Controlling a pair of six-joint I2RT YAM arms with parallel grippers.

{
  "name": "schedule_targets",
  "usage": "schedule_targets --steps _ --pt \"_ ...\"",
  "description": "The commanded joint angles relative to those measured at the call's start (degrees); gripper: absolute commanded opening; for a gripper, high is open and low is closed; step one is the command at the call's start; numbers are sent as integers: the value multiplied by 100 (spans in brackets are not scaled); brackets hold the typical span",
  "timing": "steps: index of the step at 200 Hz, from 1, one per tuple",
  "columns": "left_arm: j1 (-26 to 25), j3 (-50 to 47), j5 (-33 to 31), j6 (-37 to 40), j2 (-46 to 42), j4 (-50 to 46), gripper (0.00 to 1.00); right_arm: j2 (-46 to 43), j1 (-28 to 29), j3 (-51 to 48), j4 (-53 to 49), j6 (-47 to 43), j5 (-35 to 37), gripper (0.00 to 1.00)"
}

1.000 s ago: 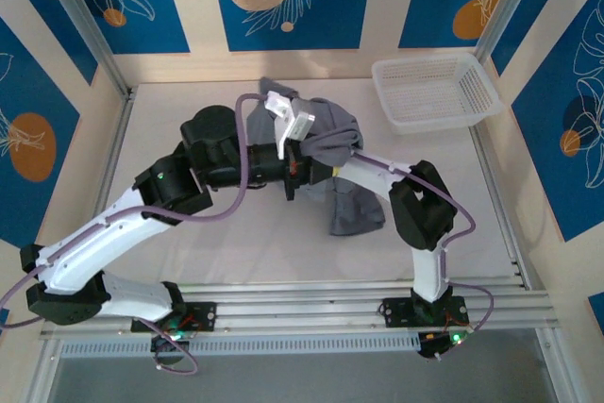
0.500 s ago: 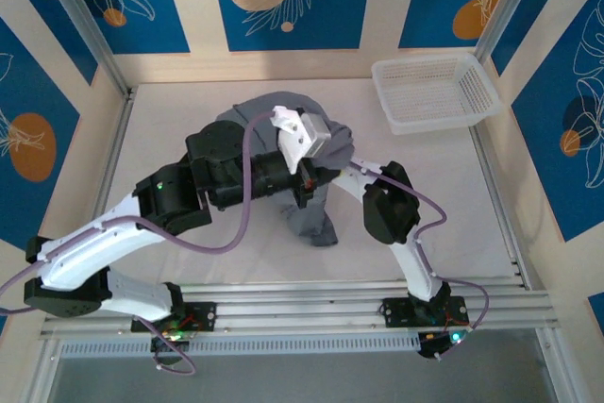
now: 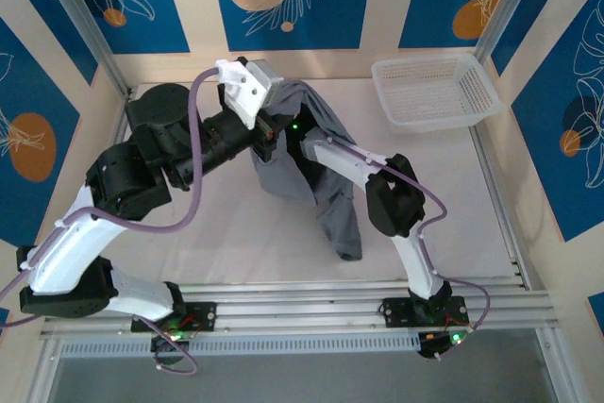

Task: Fold the inside-out t-shirt
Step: Turn the T-shirt inside out at the center of the table.

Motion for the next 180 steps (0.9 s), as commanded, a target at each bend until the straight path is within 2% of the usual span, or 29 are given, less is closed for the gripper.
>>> schedule_targets --steps 1,22,34,38,51,64,68,74,78,94,114,138,150,171,180 --pt "-190 397 741 247 121 106 0 604 42 323 -429 132 -34 2" --pt "-330 876 797 448 286 -44 0 882 62 521 -556 141 -443 6" --pt "-399 1147 777 580 390 -211 0 879 56 499 -529 165 -542 13" --pt "-419 1184 789 615 405 -247 0 878 49 499 -529 170 -584 20" --pt "-462 1129 869 676 370 -283 0 876 -5 517 -521 281 -709 50" --pt "-482 862 883 663 267 -209 0 927 -39 538 -546 371 -744 69" --pt "-491 747 882 656 223 -155 0 958 -43 550 -562 410 -716 79" --pt "-485 581 882 645 150 -75 0 1015 -43 586 -587 473 -667 85" --pt "-491 486 889 636 108 -30 0 1065 -43 608 -614 493 -660 92" --pt "-502 286 908 611 -1 45 0 1336 -36 745 -723 614 -755 95" --pt "-520 282 892 623 -32 -21 0 1691 49 894 -790 683 -531 94" --pt "-520 144 597 598 -136 7 0 1816 123 748 -553 745 -495 81" --pt "-524 -100 288 585 -249 144 0 1875 124 730 -546 732 -797 64" --pt "-488 -736 -360 556 -524 483 0 1726 124 456 -279 731 -1747 23" --pt "-416 -992 -683 504 -635 595 0 1488 119 211 -32 762 -2024 9"
